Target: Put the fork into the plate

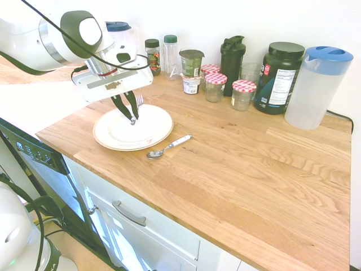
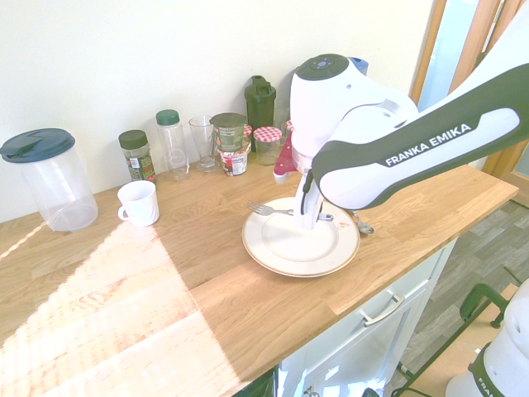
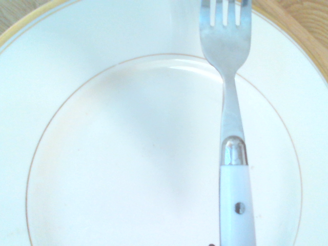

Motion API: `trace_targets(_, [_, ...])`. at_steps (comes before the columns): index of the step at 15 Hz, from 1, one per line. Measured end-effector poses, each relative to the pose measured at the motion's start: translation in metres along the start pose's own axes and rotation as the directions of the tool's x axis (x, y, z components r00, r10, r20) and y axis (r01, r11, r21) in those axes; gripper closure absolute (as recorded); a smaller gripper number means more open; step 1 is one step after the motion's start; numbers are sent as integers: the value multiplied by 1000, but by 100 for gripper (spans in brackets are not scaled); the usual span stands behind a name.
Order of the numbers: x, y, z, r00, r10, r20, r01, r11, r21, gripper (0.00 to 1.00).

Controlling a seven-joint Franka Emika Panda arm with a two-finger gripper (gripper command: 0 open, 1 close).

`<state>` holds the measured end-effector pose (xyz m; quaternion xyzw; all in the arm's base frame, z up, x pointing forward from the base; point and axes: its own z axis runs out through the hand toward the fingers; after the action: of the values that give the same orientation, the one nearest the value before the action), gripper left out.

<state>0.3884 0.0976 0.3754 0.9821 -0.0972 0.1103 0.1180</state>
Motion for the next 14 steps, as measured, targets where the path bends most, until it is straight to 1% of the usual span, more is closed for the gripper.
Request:
trace_targets(3, [2, -7, 4, 1000, -19, 22, 20, 1000, -7, 100])
trace_targets(8, [11, -10, 15, 998, -25, 53, 26, 999, -23, 100])
trace_targets(13, [16, -21, 44, 996, -29, 79, 35, 997, -75, 100])
trace_targets(14, [18, -24, 44, 997, -31, 71, 37, 996, -81, 100])
